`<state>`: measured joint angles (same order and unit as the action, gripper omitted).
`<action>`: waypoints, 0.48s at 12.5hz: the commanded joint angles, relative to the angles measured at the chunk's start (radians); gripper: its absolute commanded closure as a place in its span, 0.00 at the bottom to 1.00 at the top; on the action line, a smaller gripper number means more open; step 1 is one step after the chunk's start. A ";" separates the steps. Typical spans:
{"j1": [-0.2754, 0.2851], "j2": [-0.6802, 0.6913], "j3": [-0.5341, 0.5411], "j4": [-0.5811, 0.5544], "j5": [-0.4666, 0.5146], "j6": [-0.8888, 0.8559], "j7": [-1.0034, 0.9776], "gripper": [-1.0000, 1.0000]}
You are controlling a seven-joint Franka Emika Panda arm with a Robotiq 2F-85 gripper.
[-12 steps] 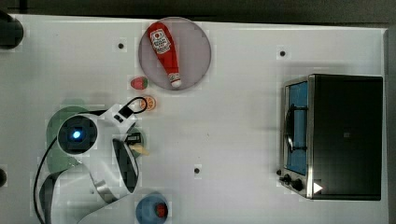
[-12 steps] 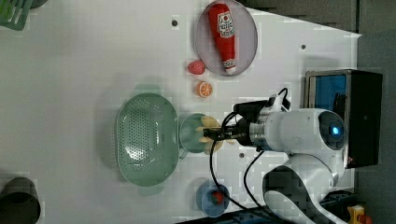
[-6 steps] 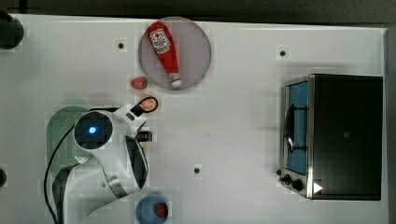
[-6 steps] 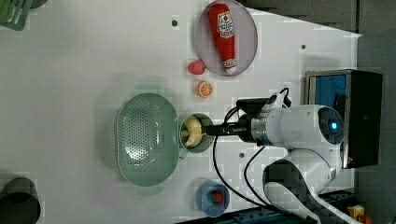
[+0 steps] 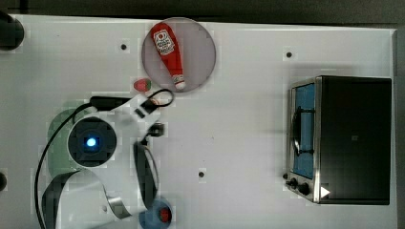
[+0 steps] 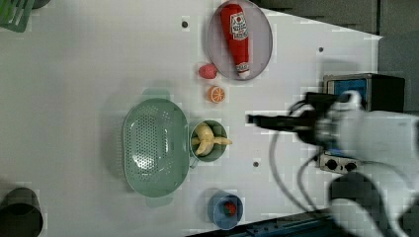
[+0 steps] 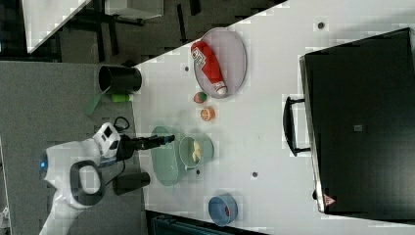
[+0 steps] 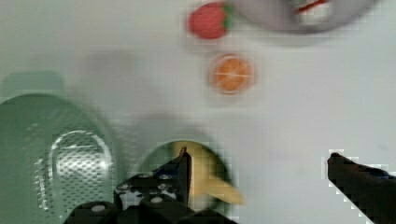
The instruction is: Pick Banana and place it in mug.
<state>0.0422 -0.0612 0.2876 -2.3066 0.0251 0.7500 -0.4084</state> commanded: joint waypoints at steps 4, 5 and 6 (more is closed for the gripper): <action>-0.047 -0.219 -0.227 0.144 -0.009 -0.340 0.031 0.00; -0.049 -0.230 -0.268 0.167 -0.018 -0.347 0.031 0.00; -0.051 -0.235 -0.302 0.190 -0.020 -0.372 0.031 0.00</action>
<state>0.0014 -0.2844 0.0034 -2.1035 -0.0128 0.4001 -0.4080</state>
